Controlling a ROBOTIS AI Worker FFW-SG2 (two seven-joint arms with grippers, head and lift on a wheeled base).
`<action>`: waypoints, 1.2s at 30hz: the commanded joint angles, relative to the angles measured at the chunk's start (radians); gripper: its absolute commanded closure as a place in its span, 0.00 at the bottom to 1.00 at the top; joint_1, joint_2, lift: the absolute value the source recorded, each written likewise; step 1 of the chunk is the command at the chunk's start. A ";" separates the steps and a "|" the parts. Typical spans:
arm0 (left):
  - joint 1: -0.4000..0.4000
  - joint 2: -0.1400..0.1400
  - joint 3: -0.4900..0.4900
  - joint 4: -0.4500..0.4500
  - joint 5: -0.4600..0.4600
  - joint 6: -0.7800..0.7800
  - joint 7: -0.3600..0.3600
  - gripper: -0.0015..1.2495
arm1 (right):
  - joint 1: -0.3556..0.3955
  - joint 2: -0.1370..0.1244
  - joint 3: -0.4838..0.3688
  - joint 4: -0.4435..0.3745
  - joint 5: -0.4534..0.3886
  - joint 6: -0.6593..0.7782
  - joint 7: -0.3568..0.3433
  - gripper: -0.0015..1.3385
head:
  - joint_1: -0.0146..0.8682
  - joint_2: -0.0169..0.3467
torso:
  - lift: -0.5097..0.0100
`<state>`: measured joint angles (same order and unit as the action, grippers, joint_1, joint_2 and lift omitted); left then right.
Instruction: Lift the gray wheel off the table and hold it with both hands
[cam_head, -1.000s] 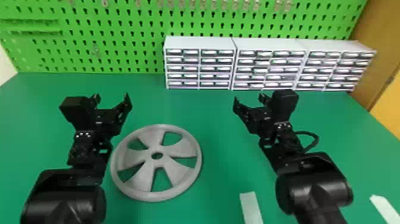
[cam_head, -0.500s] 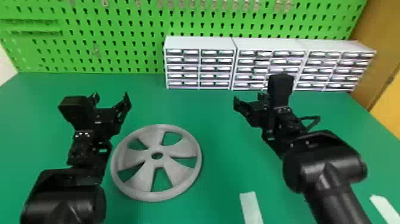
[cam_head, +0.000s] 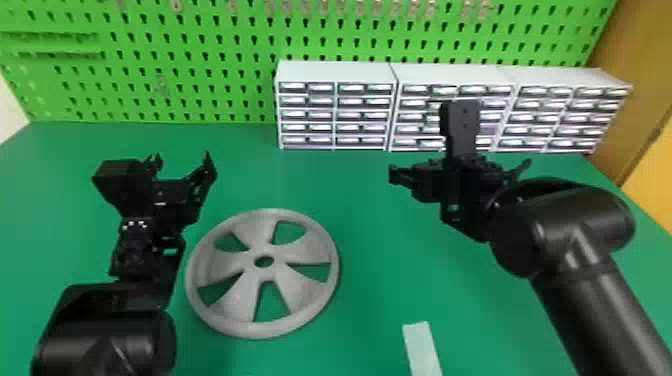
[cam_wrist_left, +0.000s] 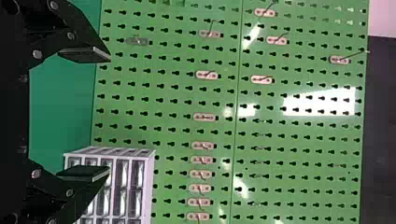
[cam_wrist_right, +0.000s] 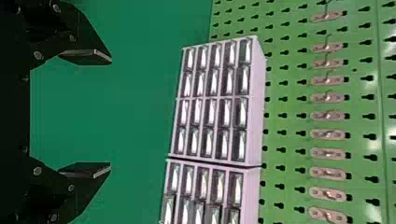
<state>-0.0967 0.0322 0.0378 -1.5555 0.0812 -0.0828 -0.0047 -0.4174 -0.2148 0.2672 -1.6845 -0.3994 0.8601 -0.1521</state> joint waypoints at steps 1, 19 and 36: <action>0.002 0.000 0.010 -0.009 -0.001 0.000 0.002 0.33 | -0.057 -0.043 0.084 0.003 -0.167 0.046 -0.116 0.35 | 0.82 0.09 | 0.79; 0.006 0.040 0.002 -0.032 0.002 0.000 0.042 0.33 | -0.218 -0.116 0.343 0.131 -0.819 0.019 -0.567 0.38 | 0.82 0.09 | 0.79; 0.005 0.150 -0.079 -0.054 0.064 0.000 0.146 0.33 | -0.331 -0.144 0.517 0.316 -1.190 0.000 -0.598 0.39 | 0.82 0.09 | 0.79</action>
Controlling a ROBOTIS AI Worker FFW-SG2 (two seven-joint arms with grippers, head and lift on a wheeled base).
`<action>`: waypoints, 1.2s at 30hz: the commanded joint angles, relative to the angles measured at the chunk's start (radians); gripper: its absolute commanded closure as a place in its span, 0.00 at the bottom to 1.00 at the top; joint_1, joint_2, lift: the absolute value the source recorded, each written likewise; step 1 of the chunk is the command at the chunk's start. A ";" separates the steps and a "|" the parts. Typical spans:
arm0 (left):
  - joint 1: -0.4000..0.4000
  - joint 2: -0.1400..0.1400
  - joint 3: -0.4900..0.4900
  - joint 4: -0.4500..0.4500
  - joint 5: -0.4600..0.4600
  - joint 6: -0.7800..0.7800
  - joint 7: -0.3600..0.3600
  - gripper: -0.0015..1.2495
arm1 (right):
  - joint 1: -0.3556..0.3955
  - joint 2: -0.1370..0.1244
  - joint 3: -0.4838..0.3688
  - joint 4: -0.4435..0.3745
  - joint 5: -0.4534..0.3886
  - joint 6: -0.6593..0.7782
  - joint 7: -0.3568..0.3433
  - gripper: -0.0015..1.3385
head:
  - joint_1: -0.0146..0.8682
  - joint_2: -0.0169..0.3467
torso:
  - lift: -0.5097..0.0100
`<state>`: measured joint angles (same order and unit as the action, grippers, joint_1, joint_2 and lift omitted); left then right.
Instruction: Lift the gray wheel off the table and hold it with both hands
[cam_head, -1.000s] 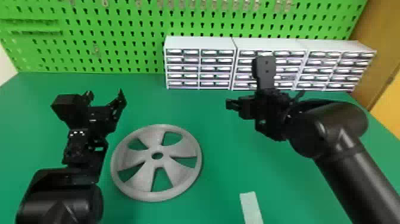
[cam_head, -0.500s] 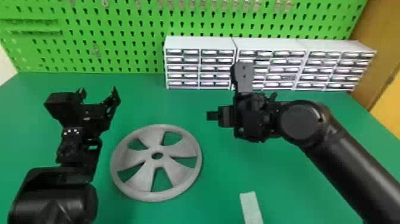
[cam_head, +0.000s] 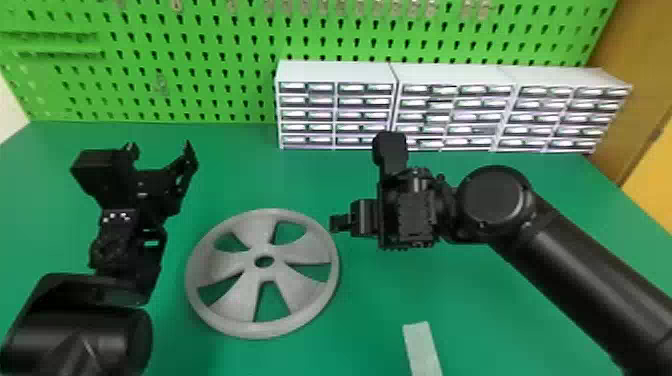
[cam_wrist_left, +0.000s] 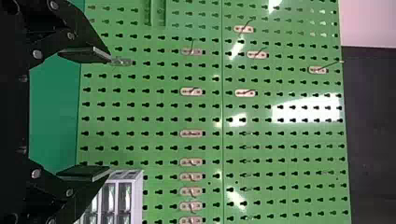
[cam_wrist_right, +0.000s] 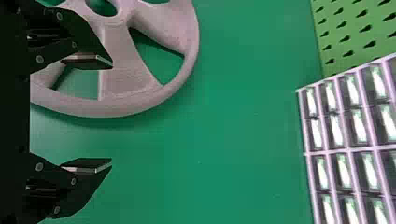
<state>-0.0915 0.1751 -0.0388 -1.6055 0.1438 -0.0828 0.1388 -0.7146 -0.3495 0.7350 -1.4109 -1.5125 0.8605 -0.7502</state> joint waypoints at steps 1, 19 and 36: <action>-0.002 0.009 -0.003 -0.005 0.000 0.000 0.002 0.33 | -0.040 -0.011 0.058 0.050 -0.090 0.000 0.000 0.39 | 0.82 0.09 | 0.79; -0.021 0.024 -0.009 -0.027 -0.030 0.017 0.005 0.33 | -0.109 0.021 0.156 0.158 -0.239 -0.034 -0.001 0.39 | 0.82 0.09 | 0.79; -0.022 0.037 -0.012 -0.039 -0.033 0.021 0.015 0.33 | -0.106 0.053 0.179 0.188 -0.232 -0.049 0.000 0.39 | 0.82 0.09 | 0.79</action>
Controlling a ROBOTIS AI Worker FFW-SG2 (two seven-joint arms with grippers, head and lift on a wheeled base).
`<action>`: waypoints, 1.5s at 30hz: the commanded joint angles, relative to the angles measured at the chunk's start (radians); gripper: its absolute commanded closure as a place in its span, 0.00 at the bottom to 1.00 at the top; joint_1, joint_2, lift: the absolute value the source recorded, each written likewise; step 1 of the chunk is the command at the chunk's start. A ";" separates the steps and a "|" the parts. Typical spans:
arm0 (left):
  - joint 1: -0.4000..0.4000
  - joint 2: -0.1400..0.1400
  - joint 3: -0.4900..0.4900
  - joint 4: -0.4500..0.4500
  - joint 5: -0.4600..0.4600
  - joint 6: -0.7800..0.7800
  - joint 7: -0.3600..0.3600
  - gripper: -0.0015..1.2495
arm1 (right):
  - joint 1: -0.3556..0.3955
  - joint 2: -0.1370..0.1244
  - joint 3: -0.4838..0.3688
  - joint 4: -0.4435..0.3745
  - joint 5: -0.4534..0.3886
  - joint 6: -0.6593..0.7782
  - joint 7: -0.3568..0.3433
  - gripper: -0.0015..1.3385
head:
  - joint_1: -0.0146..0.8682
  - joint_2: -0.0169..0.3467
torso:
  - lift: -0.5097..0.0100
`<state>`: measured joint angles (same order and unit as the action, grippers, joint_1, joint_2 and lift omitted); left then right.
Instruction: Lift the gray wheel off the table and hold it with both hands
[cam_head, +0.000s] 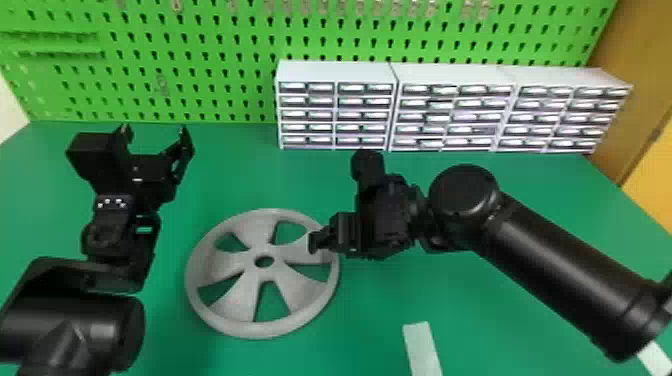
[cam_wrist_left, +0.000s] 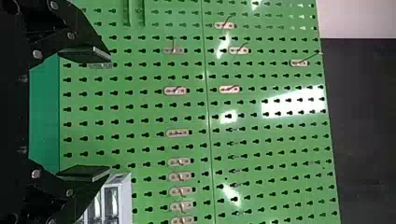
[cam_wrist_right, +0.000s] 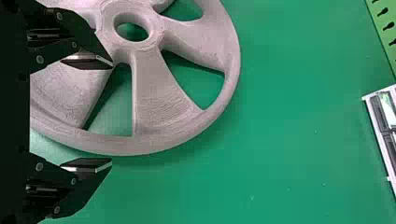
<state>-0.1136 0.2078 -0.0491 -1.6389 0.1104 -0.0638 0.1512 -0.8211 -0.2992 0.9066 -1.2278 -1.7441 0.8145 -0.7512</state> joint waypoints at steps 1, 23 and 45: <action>0.000 0.005 -0.002 -0.006 0.000 0.004 0.004 0.33 | 0.000 0.005 0.009 0.008 0.000 -0.003 0.000 0.39 | 0.82 0.09 | 0.79; -0.009 0.036 -0.023 -0.022 0.009 0.005 0.021 0.33 | -0.009 0.038 0.074 0.080 0.000 -0.029 0.001 0.39 | 0.82 0.09 | 0.79; -0.015 0.053 -0.032 -0.035 0.028 0.007 0.030 0.33 | -0.012 0.063 0.109 0.133 0.014 -0.048 0.003 0.39 | 0.82 0.09 | 0.79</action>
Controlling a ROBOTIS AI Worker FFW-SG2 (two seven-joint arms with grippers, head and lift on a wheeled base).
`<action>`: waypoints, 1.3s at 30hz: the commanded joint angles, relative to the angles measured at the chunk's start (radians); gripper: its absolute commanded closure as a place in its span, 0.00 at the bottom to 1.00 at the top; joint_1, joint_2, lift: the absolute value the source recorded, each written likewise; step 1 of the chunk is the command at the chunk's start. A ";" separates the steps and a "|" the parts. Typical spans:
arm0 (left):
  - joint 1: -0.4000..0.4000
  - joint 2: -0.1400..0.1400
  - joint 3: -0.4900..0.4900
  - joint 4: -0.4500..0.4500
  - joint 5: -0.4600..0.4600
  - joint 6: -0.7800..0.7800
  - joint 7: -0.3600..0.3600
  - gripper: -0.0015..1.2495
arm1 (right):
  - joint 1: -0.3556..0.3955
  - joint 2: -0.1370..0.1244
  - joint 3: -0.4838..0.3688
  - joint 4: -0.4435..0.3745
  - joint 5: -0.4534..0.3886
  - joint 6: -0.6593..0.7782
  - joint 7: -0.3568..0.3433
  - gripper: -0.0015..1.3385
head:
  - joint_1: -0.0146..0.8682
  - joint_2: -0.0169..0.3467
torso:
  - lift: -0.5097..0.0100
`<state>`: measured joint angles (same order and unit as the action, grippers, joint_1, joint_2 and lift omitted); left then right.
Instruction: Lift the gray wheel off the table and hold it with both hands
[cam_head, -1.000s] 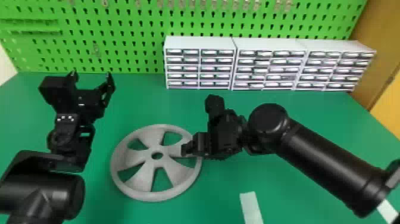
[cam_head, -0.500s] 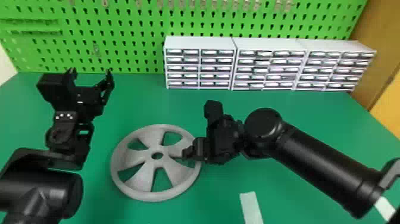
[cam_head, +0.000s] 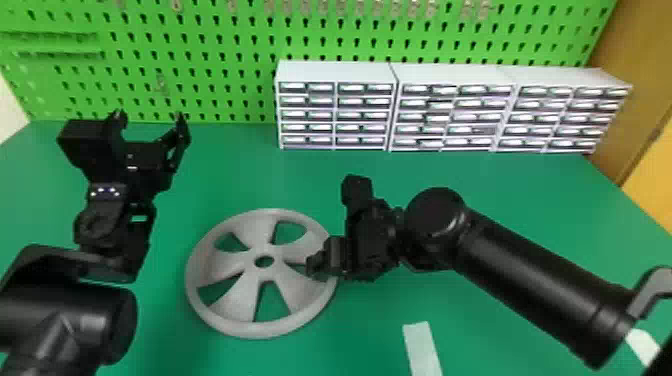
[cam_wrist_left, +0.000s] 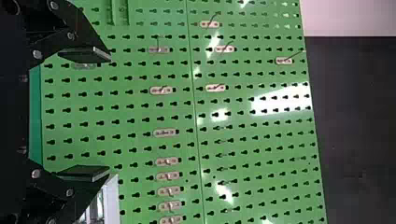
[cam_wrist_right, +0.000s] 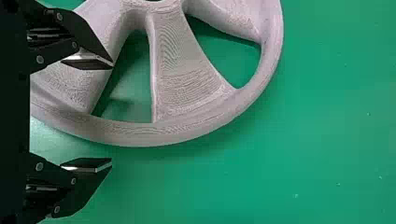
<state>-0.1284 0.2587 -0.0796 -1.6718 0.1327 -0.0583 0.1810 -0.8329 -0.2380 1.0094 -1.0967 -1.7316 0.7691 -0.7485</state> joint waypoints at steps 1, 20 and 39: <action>0.000 0.002 0.000 -0.005 0.012 0.008 0.000 0.33 | 0.000 0.002 0.008 0.001 0.001 -0.002 0.000 0.39 | 0.82 0.09 | 0.79; 0.079 0.119 0.164 -0.026 0.142 0.017 -0.106 0.33 | 0.008 0.009 -0.002 0.001 0.010 -0.008 0.008 0.39 | 0.82 0.09 | 0.79; 0.070 0.119 0.133 -0.020 0.153 -0.032 -0.107 0.33 | 0.017 0.017 -0.006 0.008 0.023 -0.008 0.008 0.59 | 0.82 0.09 | 0.79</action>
<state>-0.0552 0.3773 0.0627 -1.6920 0.2832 -0.0835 0.0736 -0.8169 -0.2221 1.0043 -1.0896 -1.7118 0.7608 -0.7407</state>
